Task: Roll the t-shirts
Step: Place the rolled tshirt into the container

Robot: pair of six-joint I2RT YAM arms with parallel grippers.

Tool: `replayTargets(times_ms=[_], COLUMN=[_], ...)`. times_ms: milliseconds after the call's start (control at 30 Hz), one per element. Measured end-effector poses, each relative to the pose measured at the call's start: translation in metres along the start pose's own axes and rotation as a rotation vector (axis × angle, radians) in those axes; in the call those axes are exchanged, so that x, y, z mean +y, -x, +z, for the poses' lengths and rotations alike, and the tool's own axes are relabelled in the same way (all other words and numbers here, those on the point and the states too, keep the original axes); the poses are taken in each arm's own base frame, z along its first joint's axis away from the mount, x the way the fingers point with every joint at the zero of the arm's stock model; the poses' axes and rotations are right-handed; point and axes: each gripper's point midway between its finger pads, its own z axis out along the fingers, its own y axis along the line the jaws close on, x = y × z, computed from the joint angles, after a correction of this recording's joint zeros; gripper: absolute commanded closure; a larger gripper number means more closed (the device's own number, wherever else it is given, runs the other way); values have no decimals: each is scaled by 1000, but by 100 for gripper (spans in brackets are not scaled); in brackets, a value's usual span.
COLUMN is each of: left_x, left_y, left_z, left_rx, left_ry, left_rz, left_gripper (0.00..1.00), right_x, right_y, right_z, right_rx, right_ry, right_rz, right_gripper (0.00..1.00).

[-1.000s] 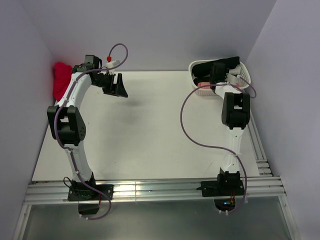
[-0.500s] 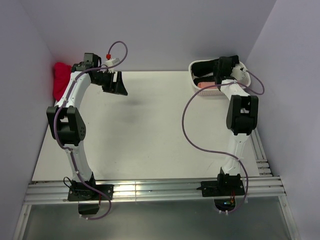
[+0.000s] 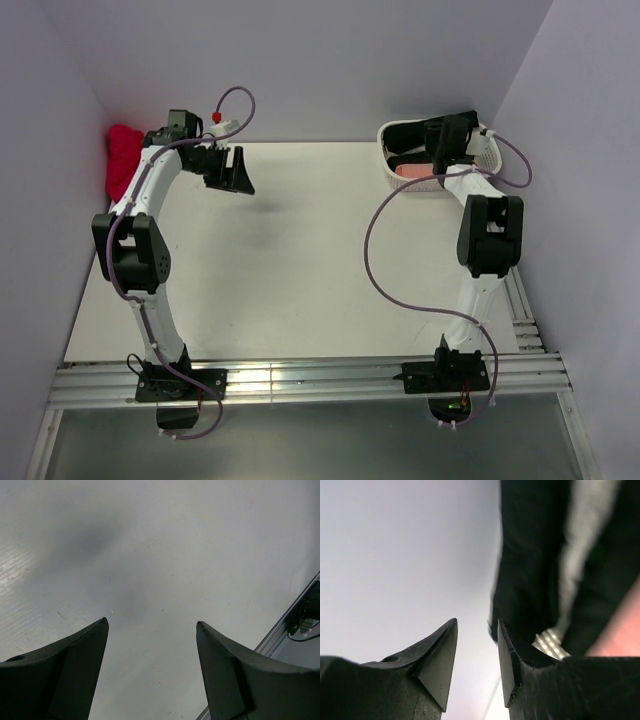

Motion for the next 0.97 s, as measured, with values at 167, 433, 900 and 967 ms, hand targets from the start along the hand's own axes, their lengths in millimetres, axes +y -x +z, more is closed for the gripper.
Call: replayTargets(times_ms=[167,433,900,967], left_x=[-5,-18,-34,-32], left_y=[-2,-6,-25,-27], left_z=[-14,-57,-85,-83], left_rx=[-24,-119,-246,-242], left_ry=[19,78,171,171], left_rz=[-2,31,84,78], left_gripper=[23,23,23,23], right_x=[3,72,-38,-41], right_y=[-13,-66,-29,-25], right_z=[-68,-258,-364,-368], right_rx=[44,120,104,96], right_ry=[6,280,215,217], right_rz=[-121,-362,-542,-546], right_gripper=[49,32,25,20])
